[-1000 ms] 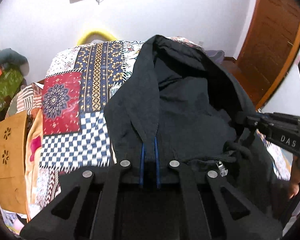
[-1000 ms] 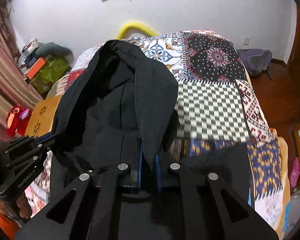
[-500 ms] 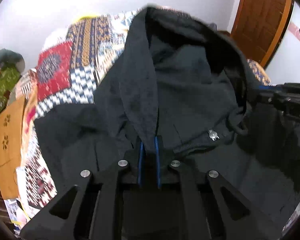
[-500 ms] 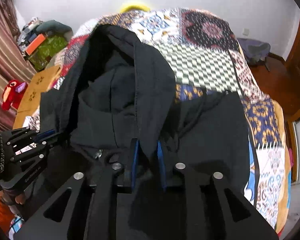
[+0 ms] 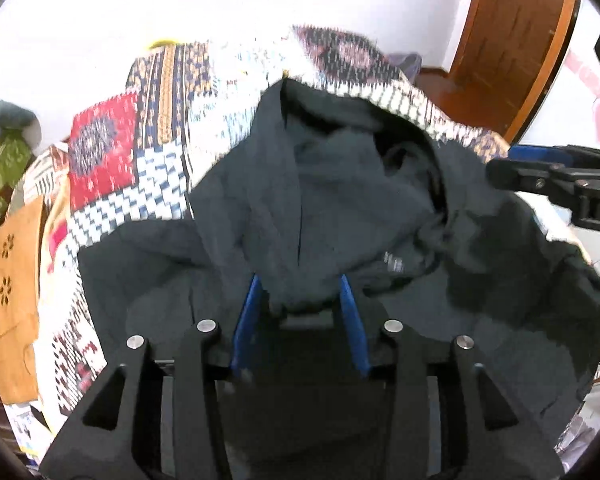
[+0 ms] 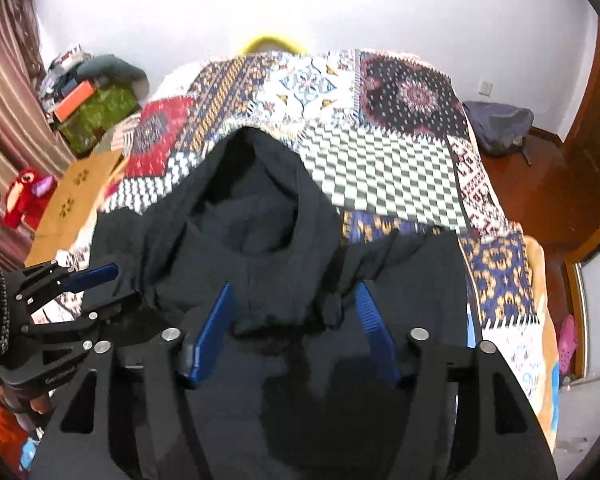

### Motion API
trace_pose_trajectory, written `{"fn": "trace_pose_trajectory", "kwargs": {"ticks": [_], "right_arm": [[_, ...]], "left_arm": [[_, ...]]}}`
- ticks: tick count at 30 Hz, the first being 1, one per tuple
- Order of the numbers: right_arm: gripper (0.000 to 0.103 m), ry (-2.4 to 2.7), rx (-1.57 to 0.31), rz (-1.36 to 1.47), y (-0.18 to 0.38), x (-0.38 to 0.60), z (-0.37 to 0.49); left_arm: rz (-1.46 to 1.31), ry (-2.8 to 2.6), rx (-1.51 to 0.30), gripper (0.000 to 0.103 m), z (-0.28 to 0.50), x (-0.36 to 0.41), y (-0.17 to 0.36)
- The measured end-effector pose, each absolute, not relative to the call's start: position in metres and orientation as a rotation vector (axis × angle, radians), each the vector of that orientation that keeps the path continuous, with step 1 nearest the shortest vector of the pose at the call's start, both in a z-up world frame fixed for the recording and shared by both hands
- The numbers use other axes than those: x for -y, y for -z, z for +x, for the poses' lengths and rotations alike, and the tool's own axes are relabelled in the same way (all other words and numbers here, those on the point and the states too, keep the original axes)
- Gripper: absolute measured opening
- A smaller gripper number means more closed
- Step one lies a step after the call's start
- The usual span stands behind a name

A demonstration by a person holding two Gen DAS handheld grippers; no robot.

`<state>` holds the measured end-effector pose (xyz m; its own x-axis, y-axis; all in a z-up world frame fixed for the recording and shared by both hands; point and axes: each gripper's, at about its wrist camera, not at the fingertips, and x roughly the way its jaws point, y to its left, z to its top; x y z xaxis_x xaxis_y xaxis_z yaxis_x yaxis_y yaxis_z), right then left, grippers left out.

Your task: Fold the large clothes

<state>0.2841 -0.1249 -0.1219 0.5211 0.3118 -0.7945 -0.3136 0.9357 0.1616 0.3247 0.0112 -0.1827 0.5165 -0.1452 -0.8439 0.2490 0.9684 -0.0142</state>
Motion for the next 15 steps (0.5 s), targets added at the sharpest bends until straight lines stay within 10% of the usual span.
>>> {"fn": "trace_pose_trajectory", "kwargs": {"ticks": [15], "right_arm": [[0.061,-0.356,-1.046,0.085,0.168,0.118,0.373]], "left_arm": [[-0.033,0.224,-1.006,0.048,0.433,-0.008,0.197]]}}
